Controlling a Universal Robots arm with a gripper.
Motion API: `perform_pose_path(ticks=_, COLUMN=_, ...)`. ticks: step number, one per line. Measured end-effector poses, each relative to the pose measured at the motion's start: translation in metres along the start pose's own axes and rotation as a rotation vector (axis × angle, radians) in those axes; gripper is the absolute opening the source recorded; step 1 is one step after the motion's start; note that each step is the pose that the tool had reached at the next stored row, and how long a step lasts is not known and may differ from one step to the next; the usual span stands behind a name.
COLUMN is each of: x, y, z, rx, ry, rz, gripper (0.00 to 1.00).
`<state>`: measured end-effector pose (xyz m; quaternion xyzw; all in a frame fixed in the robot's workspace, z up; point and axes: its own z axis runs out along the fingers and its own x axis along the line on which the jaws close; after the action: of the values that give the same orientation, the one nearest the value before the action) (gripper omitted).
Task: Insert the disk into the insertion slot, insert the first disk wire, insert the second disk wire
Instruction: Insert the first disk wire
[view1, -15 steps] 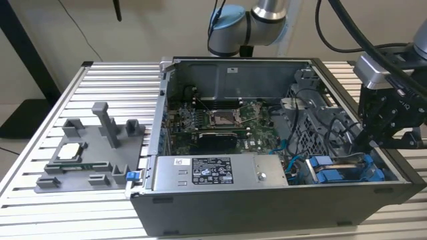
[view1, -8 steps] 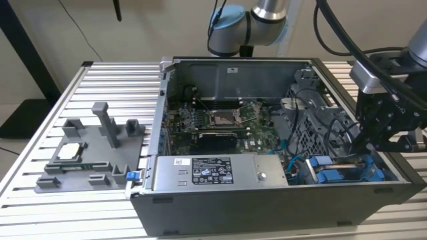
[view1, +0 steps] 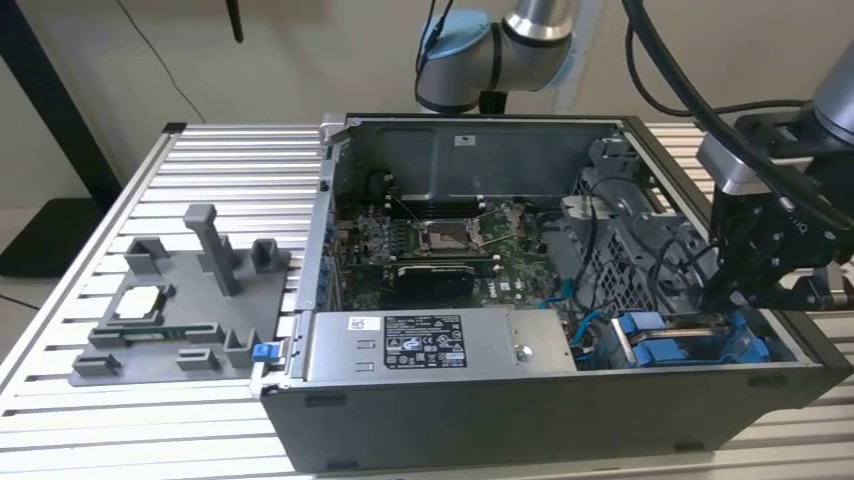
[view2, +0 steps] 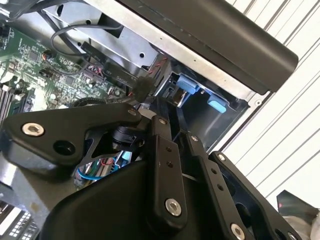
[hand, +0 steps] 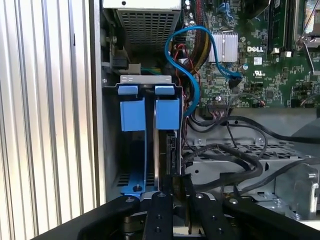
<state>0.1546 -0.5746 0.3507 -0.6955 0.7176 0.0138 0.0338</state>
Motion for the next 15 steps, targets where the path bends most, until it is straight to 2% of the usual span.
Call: perform_pose_path(ticks=15, x=0.0010, y=0.0016, z=0.0081, rx=0.0002, ry=0.0011, rz=0.001, gripper=0.00)
